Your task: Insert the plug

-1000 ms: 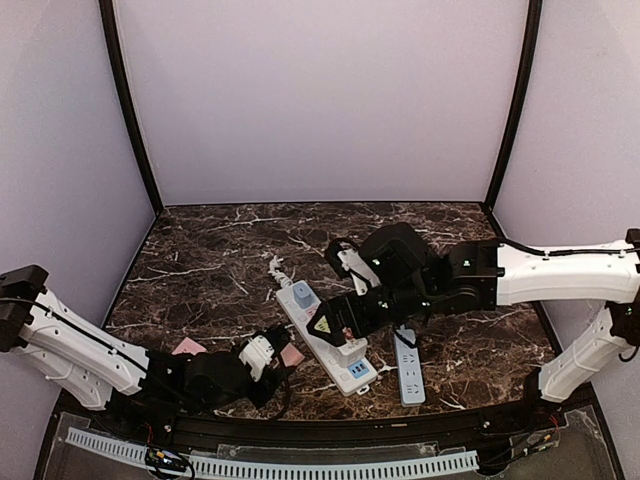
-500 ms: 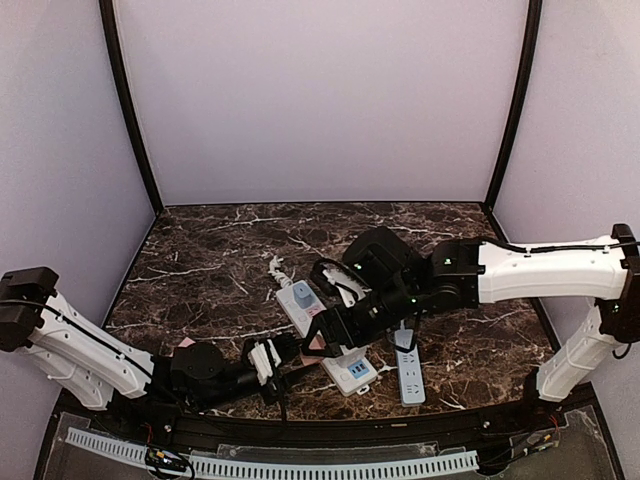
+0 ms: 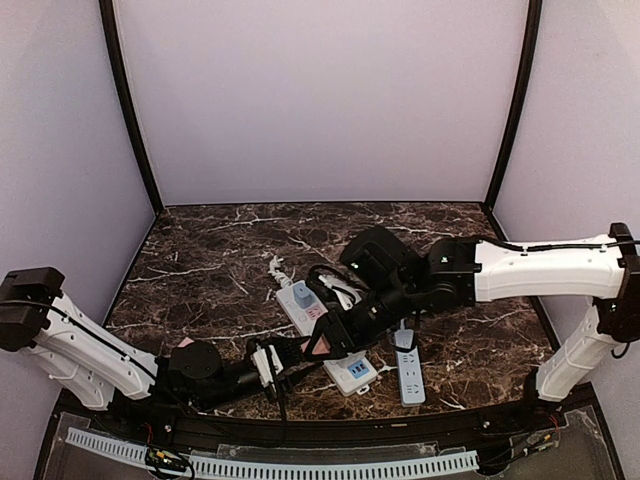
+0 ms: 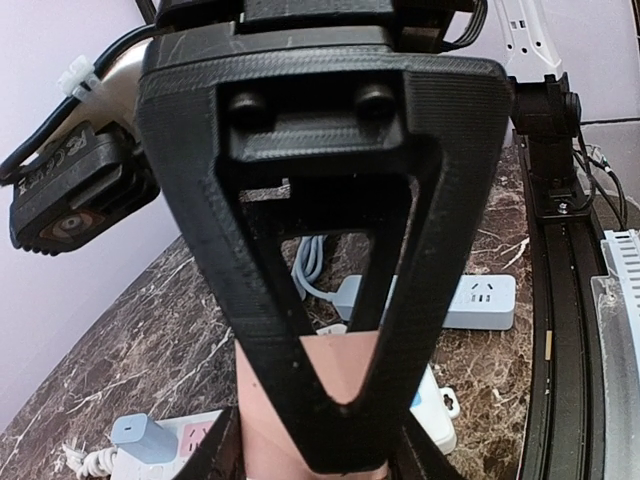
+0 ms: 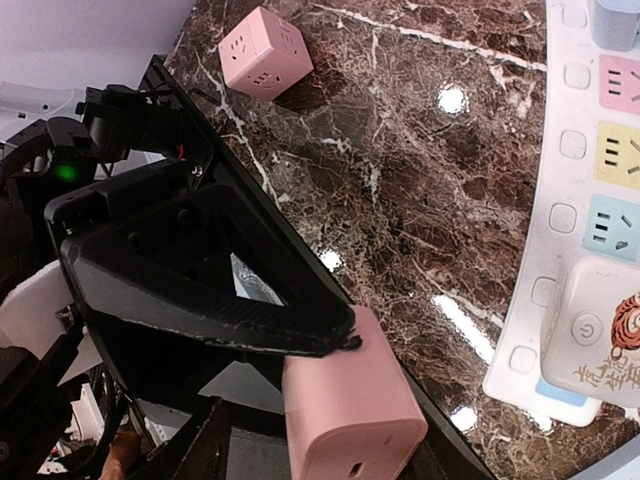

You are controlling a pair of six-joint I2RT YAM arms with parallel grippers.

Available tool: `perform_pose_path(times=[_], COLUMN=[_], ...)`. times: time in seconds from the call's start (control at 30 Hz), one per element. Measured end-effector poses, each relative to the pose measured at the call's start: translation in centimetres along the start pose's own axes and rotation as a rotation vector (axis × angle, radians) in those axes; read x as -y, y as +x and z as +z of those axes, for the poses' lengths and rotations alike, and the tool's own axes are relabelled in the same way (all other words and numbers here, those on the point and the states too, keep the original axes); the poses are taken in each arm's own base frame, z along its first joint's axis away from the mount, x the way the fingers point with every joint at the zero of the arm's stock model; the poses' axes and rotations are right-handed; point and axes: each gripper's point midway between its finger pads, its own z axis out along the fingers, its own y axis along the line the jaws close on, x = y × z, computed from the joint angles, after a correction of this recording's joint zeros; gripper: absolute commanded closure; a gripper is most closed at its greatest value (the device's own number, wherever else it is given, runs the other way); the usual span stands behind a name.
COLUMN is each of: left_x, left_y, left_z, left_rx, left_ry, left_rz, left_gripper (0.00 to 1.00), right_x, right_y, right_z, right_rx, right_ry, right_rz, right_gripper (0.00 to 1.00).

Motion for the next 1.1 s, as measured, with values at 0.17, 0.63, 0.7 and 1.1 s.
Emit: perform_pose_path(times=[0.17, 0.63, 0.7, 1.1], left_x=[0.1, 0.2, 0.1, -0.5], left_y=[0.2, 0.4, 0.4, -1.4], left_z=[0.1, 0.2, 0.2, 0.0], left_rx=[-0.005, -0.006, -0.004, 0.061], left_ry=[0.002, -0.001, -0.005, -0.026], left_rz=[0.021, 0.025, 0.023, -0.012], left_gripper=[0.76, 0.77, 0.77, 0.77], right_x=[0.4, 0.7, 0.7, -0.1], right_y=[0.3, 0.1, -0.1, -1.6], right_z=[0.3, 0.6, 0.6, 0.8], right_rx=[-0.023, -0.025, -0.021, 0.027], right_ry=[0.013, 0.026, 0.029, 0.009], right_rz=[0.011, 0.023, 0.023, -0.001], right_gripper=[0.54, 0.53, 0.54, 0.73])
